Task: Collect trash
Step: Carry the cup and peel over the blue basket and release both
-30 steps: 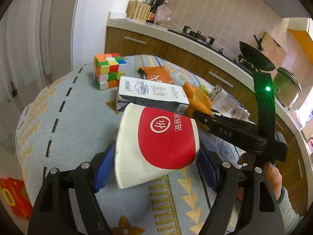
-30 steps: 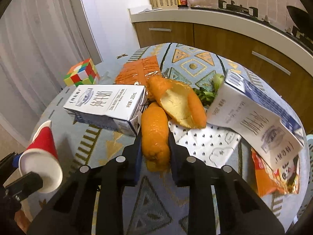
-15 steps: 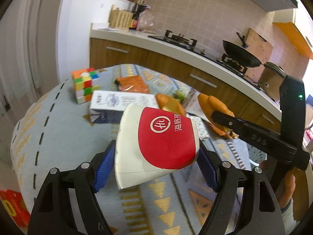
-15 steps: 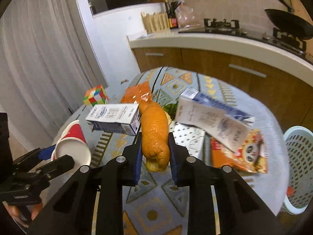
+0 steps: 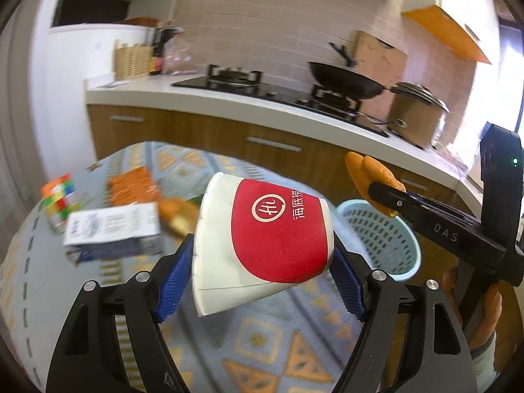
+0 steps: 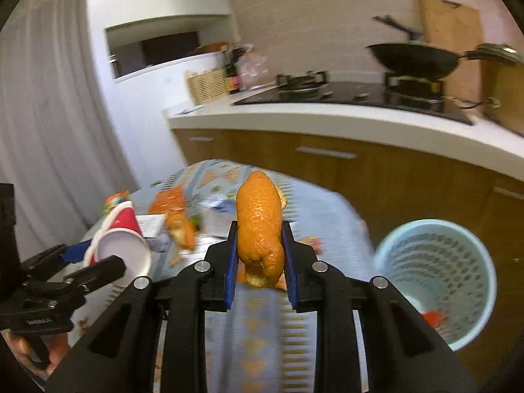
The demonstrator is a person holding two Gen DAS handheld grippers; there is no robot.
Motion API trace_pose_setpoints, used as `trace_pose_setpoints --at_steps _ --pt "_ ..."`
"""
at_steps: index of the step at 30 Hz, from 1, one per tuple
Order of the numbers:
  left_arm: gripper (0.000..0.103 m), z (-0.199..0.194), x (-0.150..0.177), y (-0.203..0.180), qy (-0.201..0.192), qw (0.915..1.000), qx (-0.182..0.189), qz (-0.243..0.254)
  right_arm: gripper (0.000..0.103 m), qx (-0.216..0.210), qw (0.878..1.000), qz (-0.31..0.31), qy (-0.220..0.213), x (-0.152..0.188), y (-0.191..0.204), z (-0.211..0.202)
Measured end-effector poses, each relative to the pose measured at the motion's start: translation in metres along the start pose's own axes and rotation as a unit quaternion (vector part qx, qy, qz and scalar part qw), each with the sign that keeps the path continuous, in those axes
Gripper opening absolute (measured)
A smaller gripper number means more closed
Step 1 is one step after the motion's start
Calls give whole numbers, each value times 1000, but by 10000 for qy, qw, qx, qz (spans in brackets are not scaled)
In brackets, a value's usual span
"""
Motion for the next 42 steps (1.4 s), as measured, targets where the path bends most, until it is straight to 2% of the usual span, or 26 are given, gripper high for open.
trace_pose_setpoints --at_steps 6,13,19,27,35,38,42 --pt "75 44 -3 -58 256 9982 416 345 21 445 9977 513 23 12 -67 -12" --pt "75 102 9 -117 684 9927 786 612 21 711 9894 1186 442 47 -146 -7" --pt "75 136 18 -156 906 9871 960 903 22 1001 9822 1376 799 80 -188 -3" --pt "75 175 33 -179 1128 9819 903 1221 22 1275 9710 1626 1206 116 -220 9" --pt "77 196 45 -187 1359 9784 901 1272 26 1369 9634 1837 1394 128 -236 18" --pt "81 198 47 -186 1407 9775 903 1289 31 1384 9626 1857 1406 127 -236 18" --pt "82 196 47 -184 1400 9781 942 1215 44 1431 9629 1852 1344 125 -235 15"
Point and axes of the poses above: each gripper's, at about its wrist camera, not at the fingertips, and z roughly the way its jaws point, y to its left, x to its underside, the point moved 8 cm from there along z, roughly the way its jaws point, and after that the axes turned 1 degree about y, right-handed, at the moved point
